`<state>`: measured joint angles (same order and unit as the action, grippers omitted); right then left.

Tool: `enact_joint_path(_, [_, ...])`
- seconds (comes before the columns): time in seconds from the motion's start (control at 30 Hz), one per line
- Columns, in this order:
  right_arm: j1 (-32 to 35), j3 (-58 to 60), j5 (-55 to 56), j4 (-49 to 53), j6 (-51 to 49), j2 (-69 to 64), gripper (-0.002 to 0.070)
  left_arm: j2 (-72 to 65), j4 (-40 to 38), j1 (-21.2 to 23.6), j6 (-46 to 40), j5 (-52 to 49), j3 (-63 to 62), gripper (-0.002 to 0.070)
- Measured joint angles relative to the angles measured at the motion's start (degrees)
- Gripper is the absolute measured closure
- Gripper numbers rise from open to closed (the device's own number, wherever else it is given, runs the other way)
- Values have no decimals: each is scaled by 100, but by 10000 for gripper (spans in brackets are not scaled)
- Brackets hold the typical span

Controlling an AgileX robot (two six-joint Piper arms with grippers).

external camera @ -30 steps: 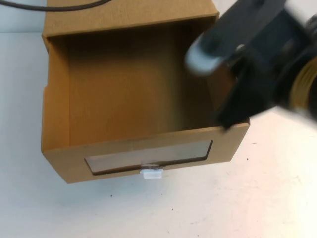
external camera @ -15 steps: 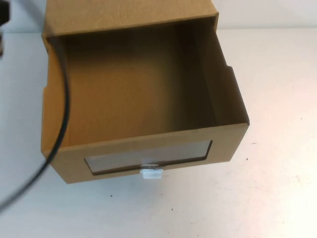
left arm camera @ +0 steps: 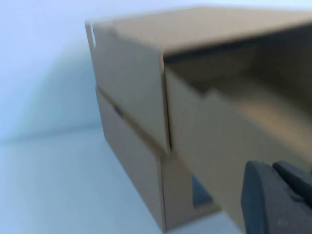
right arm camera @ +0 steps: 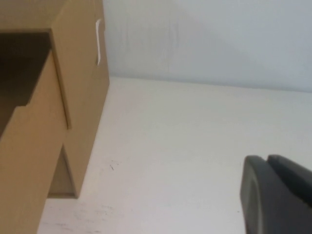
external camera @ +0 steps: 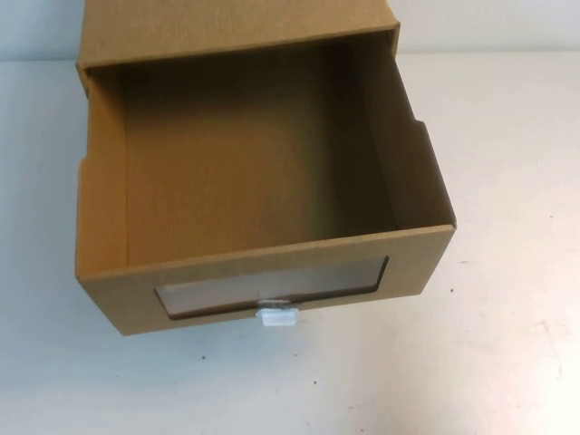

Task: Open the shoe box
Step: 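Pull the top drawer of the cardboard box fully open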

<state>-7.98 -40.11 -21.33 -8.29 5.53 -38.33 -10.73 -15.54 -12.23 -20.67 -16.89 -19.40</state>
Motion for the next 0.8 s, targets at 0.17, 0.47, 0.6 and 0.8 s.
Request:
enact_joint_path(0.17, [0,981,679,-232,3,457,689,410,-23,0,356,419,1033,680])
enact_joint_path(0.47, [8,1540,1181,-330,13,484,689,414,-53,0,570,966,2079,680])
enact_joint_path(0.6, [8,1540,1294,-339,13,484,690,414,-254,0,917,721,2089,680])
enact_joint_path(0.8, [8,1540,1308,-342,13,484,690,423,-293,0,1180,679,2089,680])
